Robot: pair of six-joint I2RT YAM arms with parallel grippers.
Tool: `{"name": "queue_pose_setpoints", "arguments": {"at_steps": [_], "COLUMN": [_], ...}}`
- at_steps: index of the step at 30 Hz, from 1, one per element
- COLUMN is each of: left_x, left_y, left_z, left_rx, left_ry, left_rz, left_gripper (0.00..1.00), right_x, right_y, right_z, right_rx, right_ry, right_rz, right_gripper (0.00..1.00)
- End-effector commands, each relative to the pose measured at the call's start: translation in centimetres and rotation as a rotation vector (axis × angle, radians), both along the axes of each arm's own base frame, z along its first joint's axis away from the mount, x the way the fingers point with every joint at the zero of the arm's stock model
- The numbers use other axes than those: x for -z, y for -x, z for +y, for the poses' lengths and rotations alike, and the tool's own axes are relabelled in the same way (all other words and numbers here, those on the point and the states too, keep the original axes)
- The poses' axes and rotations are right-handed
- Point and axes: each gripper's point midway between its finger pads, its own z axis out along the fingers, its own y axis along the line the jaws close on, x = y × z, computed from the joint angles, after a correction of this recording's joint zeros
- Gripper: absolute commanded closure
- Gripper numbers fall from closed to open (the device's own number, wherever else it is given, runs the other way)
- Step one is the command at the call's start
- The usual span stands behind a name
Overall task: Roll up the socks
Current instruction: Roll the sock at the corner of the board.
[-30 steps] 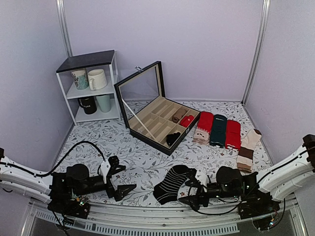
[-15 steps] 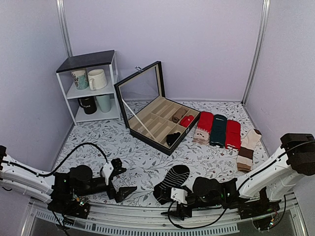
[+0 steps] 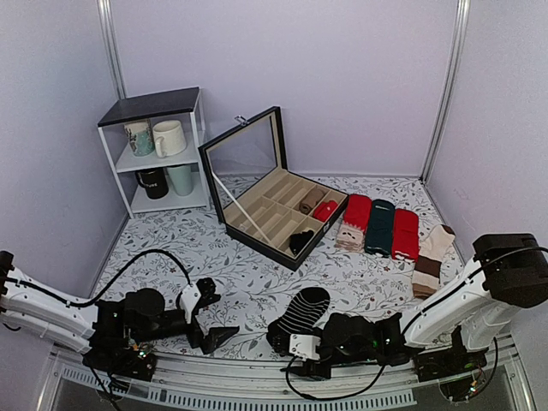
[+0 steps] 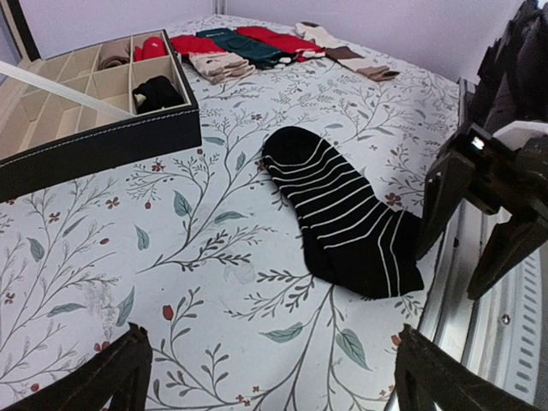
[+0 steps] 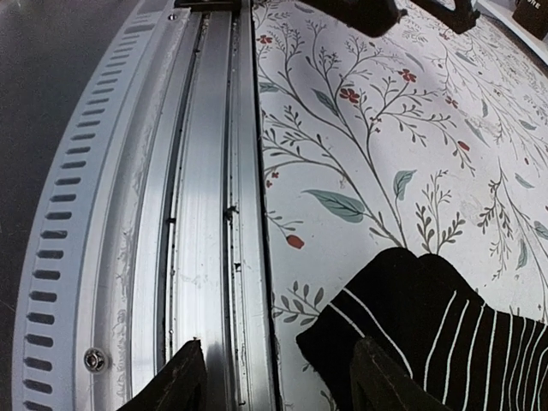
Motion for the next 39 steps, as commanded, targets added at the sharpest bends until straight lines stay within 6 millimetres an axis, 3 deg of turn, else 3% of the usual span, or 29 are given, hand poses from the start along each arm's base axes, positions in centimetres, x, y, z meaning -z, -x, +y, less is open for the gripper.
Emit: {"name": "queue_pose_setpoints", "arguments": {"at_steps": [1,7,15,21,28,36,39], "left_x": [-0.7,-0.3,-0.4,-0.4,-0.3,-0.3,-0.3], "left_y": [0.3,0.5,0.5,0.5,0.4,0.4,0.5], "left_z": [-0.9,-1.2,-1.2,-1.2,-1.1,-1.3,-1.2], "left_rx": [0.031,0.046,0.047,0.046,0.04,0.044,0.046], "left_ry": [0.002,-0.013,-0.012,-0.012,-0.017,-0.017,-0.017], "left_rz": [-0.011,-0.002,-0.006,-0.005,-0.006,-0.007,-0.005], "left_gripper": [0.01,0.0,0.01,0.01,0.01,0.01,0.01], "right_x": [0.9,1.4,-0.3,0.8,2.5,4.5,5.1], "right_y": [-0.7,-1.3,-2.1,-2.9,-1.9,-1.8,-1.7], "right_z": [0.1,-0.3,-0.2,-0.4,-0.9,-1.5,-1.8], "right_rx": [0.019,0.045,0.056,0.054,0.025,0.046,0.06], "right_ry": [0.032,0.044,0.003,0.021,0.06,0.118,0.142], "right_rz": [-0.022,-0.039,-0.049,-0.026,0.049,0.086,0.107], "right_gripper": [0.43,0.44,0.46,0.46,0.53,0.52,0.57]}}
